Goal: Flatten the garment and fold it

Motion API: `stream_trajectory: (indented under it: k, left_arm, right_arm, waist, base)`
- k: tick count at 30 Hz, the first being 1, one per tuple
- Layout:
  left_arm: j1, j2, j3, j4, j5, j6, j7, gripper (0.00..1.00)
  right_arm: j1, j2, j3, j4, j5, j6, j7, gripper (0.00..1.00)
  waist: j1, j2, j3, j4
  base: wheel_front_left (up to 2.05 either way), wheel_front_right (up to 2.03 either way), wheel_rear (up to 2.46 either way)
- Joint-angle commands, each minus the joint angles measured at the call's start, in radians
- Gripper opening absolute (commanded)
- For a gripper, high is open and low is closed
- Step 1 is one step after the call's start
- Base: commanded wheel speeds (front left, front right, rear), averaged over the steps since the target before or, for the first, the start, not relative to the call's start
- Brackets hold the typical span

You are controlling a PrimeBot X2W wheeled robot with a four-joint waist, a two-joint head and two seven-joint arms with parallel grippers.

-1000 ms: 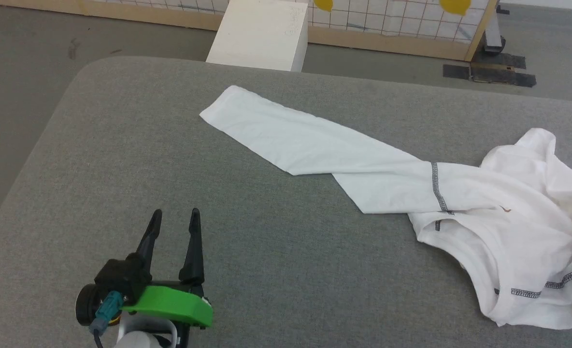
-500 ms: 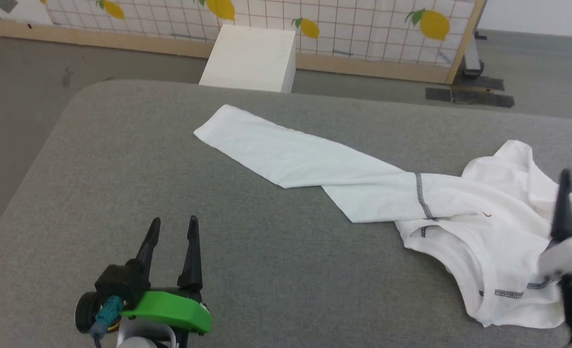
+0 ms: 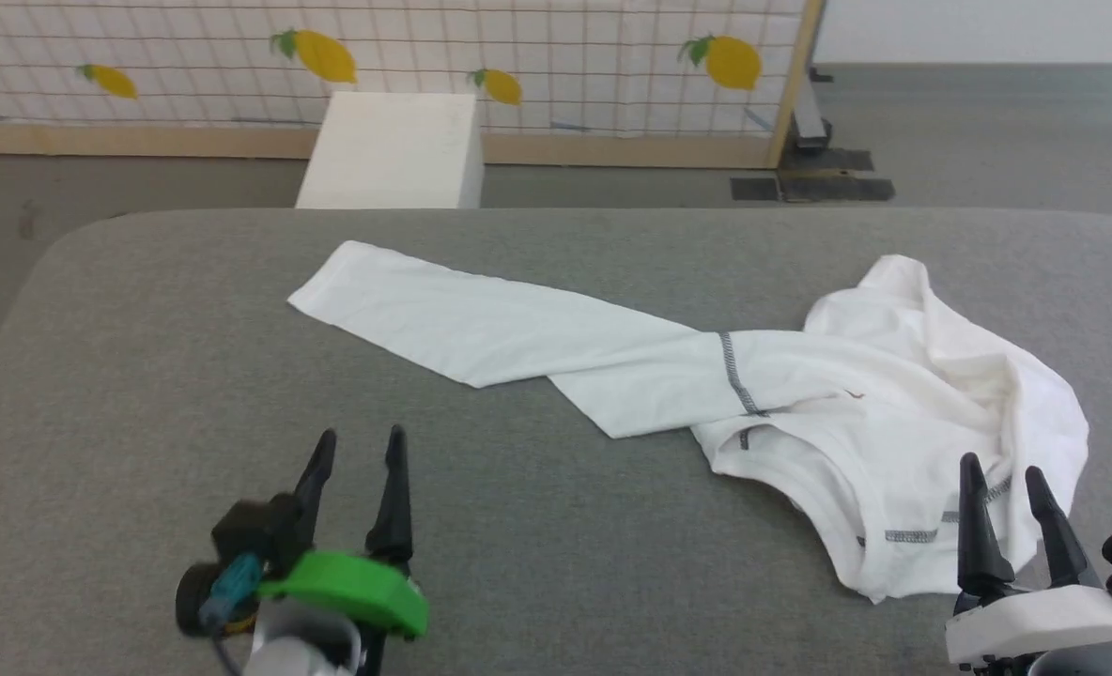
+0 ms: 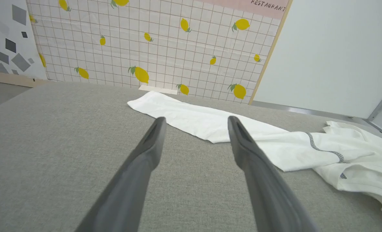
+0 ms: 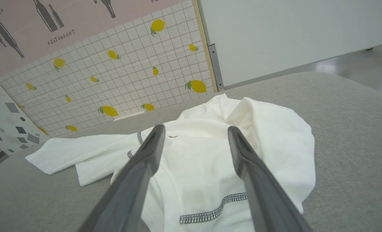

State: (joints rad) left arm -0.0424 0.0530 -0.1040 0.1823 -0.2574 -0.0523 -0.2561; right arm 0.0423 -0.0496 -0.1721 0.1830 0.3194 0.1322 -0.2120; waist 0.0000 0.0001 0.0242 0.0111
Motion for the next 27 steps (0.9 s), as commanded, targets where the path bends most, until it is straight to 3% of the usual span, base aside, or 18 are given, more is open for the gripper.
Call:
stream_trajectory:
  k: [1, 5, 12, 18, 25, 26, 27]
  left_arm:
    - [-0.069, -0.003, -0.005, 0.023, -0.012, -0.005, 0.022, 1.0]
    - [-0.278, 0.014, -0.021, 0.116, -0.028, -0.026, 0.152, 1.0]
    - [-0.652, 0.065, -0.075, 0.37, -0.027, -0.044, 0.547, 1.0]
    - [-0.782, 0.079, -0.137, 0.495, -0.043, -0.064, 0.817, 1.0]
    - [-0.794, 0.104, -0.198, 0.542, -0.062, -0.074, 0.95, 1.0]
    - [-0.787, 0.112, -0.209, 0.552, -0.062, -0.075, 0.976, 0.92]
    - [-0.782, 0.117, -0.214, 0.556, -0.065, -0.075, 0.988, 0.53]
  right_arm:
    - [-0.014, -0.001, 0.003, 0.002, 0.003, -0.002, -0.008, 1.0]
    - [-0.059, -0.001, 0.012, -0.007, -0.002, -0.002, -0.009, 1.0]
    - [-0.167, -0.001, 0.063, -0.021, -0.007, -0.002, -0.011, 1.0]
    - [-0.201, -0.001, 0.071, -0.004, 0.011, -0.002, -0.024, 1.0]
    - [-0.214, -0.001, 0.067, 0.014, 0.014, -0.002, -0.038, 1.0]
    - [-0.218, -0.001, 0.069, 0.017, 0.016, -0.002, -0.039, 1.0]
    - [-0.221, -0.001, 0.07, 0.019, 0.018, -0.002, -0.04, 1.0]
  waist:
    - [0.0, -0.0001, 0.042, -0.048]
    - [0.0, -0.0001, 0.106, -0.075]
    - [0.0, -0.0001, 0.248, -0.161]
    - [0.0, -0.0001, 0.323, -0.207]
    - [0.0, -0.0001, 0.357, -0.215]
    - [0.0, -0.0001, 0.359, -0.214]
    - [0.0, -0.0001, 0.36, -0.213]
  base:
    - [0.0, 0.0, 0.0]
    - [0.0, 0.0, 0.0]
    - [0.0, 0.0, 0.0]
    - [0.0, 0.0, 0.0]
    - [0.0, 0.0, 0.0]
    - [0.0, 0.0, 0.0]
    - [0.0, 0.0, 0.0]
